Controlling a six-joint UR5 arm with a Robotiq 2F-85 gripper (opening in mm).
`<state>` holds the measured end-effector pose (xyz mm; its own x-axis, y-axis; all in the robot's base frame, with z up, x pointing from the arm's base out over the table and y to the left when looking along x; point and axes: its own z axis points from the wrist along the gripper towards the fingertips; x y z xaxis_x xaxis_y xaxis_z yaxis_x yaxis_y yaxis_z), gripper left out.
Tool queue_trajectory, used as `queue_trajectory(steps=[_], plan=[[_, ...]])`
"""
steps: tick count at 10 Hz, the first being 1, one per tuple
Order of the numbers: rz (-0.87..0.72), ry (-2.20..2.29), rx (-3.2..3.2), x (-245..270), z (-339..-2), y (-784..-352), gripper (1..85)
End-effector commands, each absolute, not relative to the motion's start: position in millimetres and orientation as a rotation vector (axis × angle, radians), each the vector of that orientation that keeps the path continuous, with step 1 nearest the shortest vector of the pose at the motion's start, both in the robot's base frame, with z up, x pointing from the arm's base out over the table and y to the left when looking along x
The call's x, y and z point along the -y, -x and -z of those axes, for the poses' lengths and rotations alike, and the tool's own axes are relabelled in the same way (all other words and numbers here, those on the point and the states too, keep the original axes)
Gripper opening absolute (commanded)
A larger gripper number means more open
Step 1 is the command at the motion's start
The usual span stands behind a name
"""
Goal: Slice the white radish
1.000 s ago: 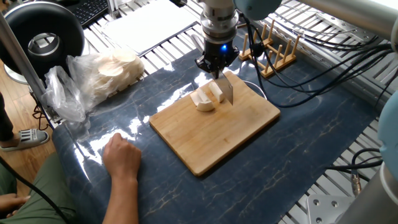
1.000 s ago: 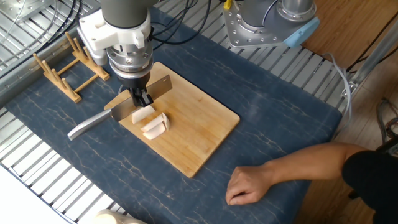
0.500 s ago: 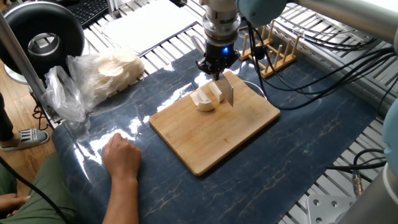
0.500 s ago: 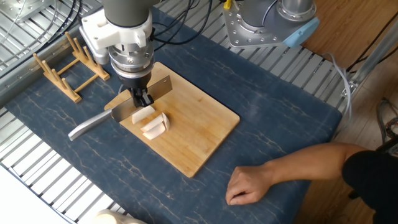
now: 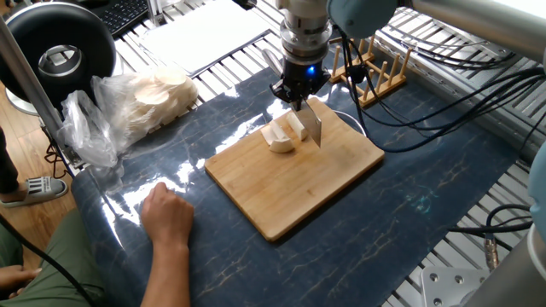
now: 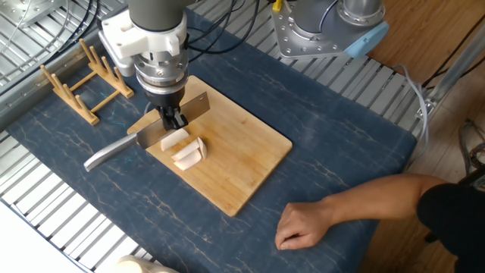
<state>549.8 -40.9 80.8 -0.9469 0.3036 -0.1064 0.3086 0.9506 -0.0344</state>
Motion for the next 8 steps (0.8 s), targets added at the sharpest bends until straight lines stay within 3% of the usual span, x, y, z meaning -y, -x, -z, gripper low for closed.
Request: queue_trajectory(steps=[1, 8], plan=[[0.056, -0.471, -2.998, 40.9, -80.5, -549.1, 1.0], [0.046, -0.455, -2.996, 42.9, -79.8, -547.0, 1.0]])
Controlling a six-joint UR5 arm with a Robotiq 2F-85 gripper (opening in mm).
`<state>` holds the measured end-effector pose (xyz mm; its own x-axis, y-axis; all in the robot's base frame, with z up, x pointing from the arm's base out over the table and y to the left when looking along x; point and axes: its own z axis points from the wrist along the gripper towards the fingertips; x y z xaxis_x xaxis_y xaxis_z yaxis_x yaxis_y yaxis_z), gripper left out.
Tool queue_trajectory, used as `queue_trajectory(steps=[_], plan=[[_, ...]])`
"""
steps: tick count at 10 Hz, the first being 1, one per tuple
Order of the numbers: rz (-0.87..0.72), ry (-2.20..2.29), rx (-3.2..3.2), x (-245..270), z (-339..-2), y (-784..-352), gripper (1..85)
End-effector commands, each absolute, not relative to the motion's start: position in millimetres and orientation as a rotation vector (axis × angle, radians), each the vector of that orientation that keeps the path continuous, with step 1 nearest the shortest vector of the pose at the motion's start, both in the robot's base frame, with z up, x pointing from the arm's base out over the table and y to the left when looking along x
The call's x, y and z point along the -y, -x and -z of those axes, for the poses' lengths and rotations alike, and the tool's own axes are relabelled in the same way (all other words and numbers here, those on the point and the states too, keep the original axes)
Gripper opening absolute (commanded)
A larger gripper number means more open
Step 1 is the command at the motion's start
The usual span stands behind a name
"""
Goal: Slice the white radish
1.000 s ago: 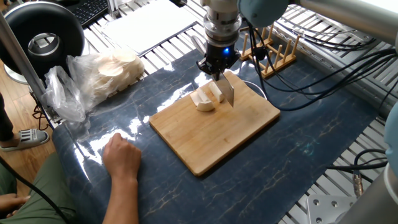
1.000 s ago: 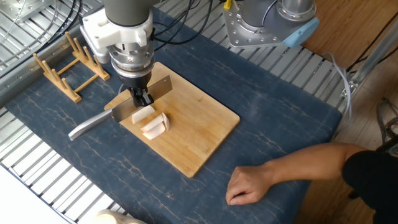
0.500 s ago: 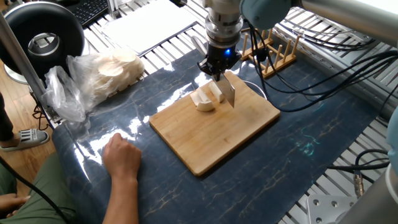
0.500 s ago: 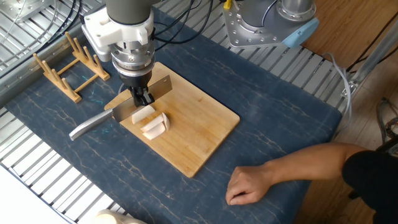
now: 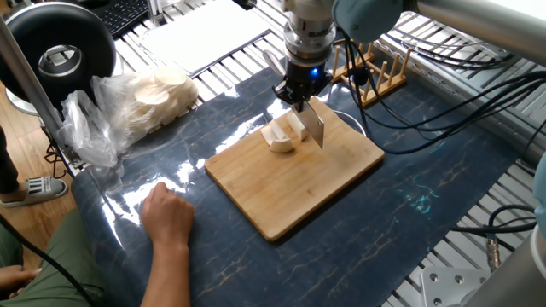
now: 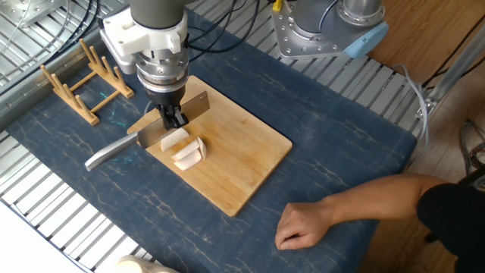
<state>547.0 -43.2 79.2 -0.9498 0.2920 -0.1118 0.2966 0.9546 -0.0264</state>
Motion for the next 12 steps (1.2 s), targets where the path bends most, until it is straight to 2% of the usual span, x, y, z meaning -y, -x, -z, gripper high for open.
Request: queue_trajectory(steps=[1, 12], plan=[[0.041, -0.454, -2.994, 42.8, -79.7, -547.2, 1.0], [0.003, -0.416, -2.916, 42.5, -60.1, -564.9, 1.0]])
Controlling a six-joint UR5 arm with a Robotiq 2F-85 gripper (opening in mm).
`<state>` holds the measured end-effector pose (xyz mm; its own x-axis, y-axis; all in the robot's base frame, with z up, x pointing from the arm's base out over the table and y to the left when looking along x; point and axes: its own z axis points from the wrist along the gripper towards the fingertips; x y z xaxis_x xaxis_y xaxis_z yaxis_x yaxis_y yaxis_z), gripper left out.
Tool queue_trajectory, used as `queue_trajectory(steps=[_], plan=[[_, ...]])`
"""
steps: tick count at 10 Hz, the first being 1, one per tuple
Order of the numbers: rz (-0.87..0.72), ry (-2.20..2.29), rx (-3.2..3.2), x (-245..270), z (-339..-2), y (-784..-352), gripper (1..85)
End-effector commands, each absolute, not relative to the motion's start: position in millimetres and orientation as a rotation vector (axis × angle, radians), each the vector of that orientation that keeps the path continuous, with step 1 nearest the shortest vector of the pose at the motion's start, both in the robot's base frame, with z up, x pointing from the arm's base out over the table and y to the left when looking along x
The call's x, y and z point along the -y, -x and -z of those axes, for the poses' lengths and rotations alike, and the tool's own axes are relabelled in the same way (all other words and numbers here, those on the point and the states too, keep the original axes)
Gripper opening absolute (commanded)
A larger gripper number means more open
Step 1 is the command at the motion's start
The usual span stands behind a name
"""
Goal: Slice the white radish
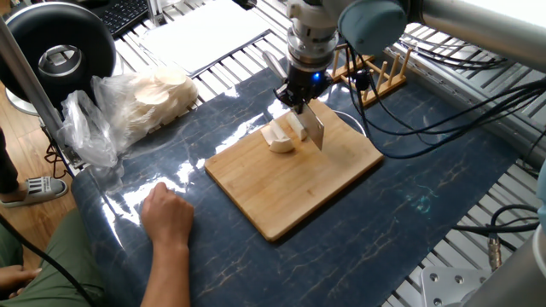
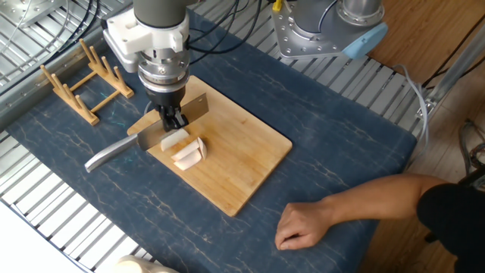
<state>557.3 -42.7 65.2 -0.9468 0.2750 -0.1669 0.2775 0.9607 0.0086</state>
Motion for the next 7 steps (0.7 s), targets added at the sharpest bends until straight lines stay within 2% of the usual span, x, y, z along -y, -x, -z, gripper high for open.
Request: queue_trajectory(steps=[1, 7], plan=[[0.0, -0.411, -2.903, 43.2, -57.2, -567.8, 1.0], [-0.028, -0.383, -2.843, 45.7, -47.0, -578.5, 1.0]])
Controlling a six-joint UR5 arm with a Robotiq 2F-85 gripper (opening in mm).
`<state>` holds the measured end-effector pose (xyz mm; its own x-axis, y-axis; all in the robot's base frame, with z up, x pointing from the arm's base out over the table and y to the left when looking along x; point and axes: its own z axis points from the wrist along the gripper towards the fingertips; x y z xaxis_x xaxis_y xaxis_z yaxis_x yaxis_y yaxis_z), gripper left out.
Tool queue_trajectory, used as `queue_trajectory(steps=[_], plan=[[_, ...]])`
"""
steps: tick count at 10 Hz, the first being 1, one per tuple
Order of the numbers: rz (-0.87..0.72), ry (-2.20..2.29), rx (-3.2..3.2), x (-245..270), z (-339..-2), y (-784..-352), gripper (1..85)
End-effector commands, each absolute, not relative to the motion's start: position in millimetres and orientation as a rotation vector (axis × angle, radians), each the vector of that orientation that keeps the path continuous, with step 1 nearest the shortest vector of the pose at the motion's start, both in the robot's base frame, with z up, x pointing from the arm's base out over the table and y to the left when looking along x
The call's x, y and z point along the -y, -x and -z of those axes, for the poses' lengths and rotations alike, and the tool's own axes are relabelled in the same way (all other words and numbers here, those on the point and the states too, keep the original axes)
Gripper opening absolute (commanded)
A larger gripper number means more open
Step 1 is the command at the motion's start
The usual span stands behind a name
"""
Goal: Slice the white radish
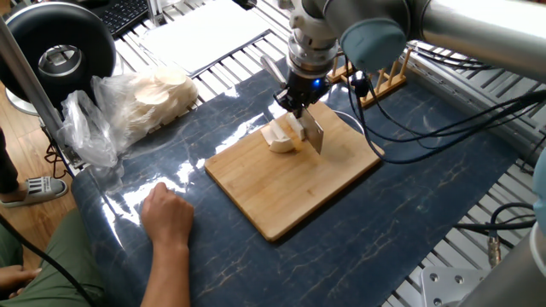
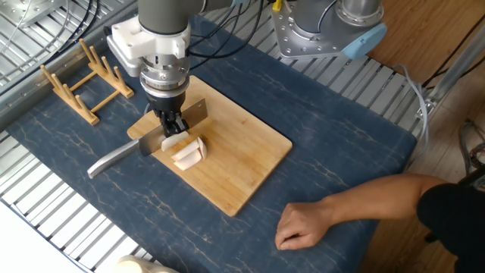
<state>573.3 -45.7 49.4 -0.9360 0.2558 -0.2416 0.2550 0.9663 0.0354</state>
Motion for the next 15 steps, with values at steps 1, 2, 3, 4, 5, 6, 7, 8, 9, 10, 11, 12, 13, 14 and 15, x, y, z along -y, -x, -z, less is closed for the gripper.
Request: queue_trajectory(steps=[1, 2, 3, 4, 5, 6, 7, 8, 9, 10, 11, 12, 13, 14, 15], plan=[[-0.031, -0.385, -2.841, 45.0, -47.8, -578.4, 1.0], [-0.032, -0.392, -2.832, 44.9, -47.7, -579.9, 1.0], [-0.038, -0.42, -2.827, 41.4, -48.2, -580.1, 1.0], [-0.118, -0.448, -2.833, 29.2, -51.2, -579.3, 1.0], [-0.199, -0.456, -2.834, 18.4, -54.4, -579.1, 1.0], [-0.202, -0.453, -2.826, 19.0, -54.4, -580.0, 1.0], [-0.153, -0.454, -2.822, 27.5, -54.4, -579.3, 1.0], [-0.189, -0.434, -2.825, 34.3, -56.9, -578.4, 1.0], [-0.396, -0.357, -2.837, 24.0, -63.6, -573.5, 1.0], [-0.501, -0.256, -2.836, 31.2, -66.6, -567.9, 1.0], [-0.376, -0.256, -2.86, 42.4, -60.4, -570.0, 1.0], [-0.173, -0.284, -2.932, 51.2, -61.3, -562.9, 1.0], [-0.106, -0.247, -2.993, 63.4, -67.4, -550.3, 1.0], [-0.074, -0.285, -3.029, 61.7, -73.7, -543.3, 1.0], [-0.036, -0.294, -3.05, 64.8, -77.6, -541.4, 1.0]])
